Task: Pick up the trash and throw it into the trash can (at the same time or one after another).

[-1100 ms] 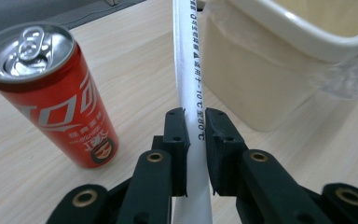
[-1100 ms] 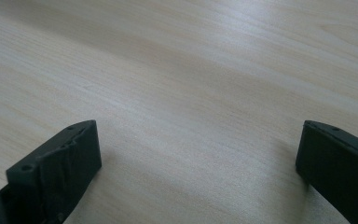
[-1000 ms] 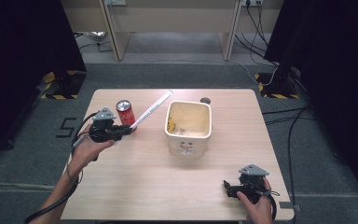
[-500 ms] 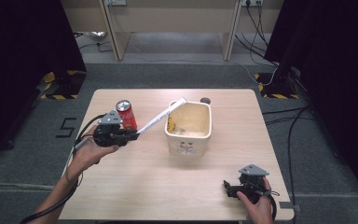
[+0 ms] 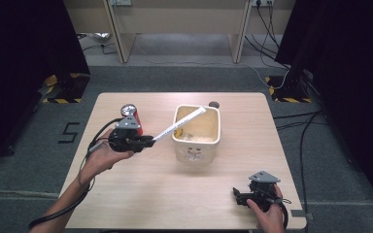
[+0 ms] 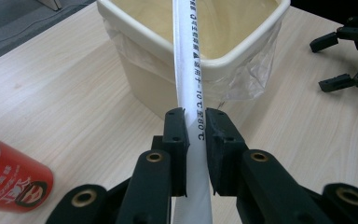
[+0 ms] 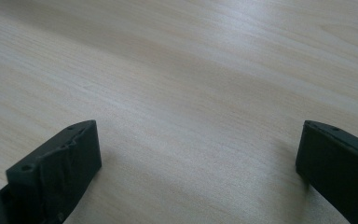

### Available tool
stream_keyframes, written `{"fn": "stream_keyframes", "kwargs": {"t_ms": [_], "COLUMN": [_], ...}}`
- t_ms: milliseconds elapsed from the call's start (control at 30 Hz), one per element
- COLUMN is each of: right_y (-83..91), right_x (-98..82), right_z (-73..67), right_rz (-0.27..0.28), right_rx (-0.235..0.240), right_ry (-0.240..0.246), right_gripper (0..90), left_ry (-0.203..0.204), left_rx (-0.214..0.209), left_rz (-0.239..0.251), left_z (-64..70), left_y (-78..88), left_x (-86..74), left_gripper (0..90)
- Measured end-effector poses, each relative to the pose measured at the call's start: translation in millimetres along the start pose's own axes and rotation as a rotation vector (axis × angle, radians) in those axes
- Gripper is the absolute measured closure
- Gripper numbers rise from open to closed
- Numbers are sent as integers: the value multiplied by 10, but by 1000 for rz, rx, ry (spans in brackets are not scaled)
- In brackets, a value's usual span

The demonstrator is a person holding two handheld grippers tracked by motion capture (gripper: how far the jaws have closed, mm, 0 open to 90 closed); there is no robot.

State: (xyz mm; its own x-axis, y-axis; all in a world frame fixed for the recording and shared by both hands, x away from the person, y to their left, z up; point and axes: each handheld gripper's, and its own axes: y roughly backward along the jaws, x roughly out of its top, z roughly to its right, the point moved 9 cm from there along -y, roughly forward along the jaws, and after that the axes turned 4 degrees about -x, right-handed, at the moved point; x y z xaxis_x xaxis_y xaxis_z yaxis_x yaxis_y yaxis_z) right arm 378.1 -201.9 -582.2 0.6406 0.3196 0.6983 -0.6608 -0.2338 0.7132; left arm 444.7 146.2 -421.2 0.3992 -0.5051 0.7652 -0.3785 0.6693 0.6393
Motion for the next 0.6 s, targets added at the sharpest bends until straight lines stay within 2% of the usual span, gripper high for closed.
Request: {"fn": "stream_keyframes", "kwargs": {"t_ms": [600], "right_y": [0], "right_x": [0], "right_z": [0], "right_rz": [0], "right_rx": [0], "right_ry": [0], "right_gripper": [2], "left_ry": [-15], "left_rx": [-10], "left_rz": [-24], "left_z": [64], "left_y": [-92], "left_x": [86], "left_gripper": [783]}}
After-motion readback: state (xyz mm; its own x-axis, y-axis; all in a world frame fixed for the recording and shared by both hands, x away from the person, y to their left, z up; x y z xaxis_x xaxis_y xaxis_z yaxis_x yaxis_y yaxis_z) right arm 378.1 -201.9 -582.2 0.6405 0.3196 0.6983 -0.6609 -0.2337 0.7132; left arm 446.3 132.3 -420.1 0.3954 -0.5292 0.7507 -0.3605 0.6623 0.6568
